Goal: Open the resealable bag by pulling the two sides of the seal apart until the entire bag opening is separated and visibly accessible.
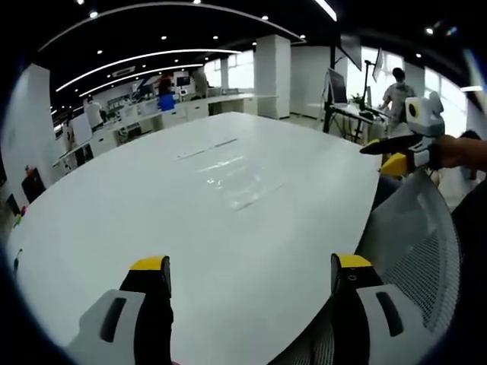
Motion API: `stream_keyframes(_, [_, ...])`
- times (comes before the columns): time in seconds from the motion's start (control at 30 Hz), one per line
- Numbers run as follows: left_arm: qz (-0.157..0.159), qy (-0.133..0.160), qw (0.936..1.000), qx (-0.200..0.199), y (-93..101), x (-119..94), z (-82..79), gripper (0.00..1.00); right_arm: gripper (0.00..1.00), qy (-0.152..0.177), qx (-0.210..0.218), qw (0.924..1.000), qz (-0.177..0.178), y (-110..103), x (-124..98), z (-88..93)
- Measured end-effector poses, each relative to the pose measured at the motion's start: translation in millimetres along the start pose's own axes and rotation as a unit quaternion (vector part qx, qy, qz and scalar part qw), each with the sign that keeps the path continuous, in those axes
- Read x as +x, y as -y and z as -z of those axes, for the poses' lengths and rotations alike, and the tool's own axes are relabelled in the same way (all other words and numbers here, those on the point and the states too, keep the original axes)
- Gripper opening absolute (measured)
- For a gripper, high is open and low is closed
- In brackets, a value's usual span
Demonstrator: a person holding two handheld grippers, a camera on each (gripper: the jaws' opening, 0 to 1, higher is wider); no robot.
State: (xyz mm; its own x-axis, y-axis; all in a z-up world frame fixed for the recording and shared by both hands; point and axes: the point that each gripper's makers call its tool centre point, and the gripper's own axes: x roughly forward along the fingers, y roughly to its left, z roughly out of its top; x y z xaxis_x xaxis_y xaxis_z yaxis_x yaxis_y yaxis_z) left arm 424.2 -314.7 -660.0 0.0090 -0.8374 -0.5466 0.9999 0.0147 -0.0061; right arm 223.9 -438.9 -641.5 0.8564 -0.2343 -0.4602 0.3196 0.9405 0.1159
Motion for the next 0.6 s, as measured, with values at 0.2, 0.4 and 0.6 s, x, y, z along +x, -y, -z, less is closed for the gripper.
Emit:
stream_keyframes(0.2, [0.005,-0.005,0.9999,0.011,-1.8,4.7,-0.4,0.84,0.63,-0.001,0.001,1.0000,0.002,2.4,-0.7,1.1])
stream_keyframes(0.4, [0.014,-0.009,0.9995,0.028,-5.1,12.7,-4.5,0.82,0.62,-0.003,0.003,1.0000,0.004,2.8,-1.5,2.4])
stream_keyframes(0.6, [0.020,-0.012,0.9985,0.050,-8.6,20.8,-10.1,0.81,0.62,-0.007,0.007,0.9999,0.004,1.7,-1.6,6.3])
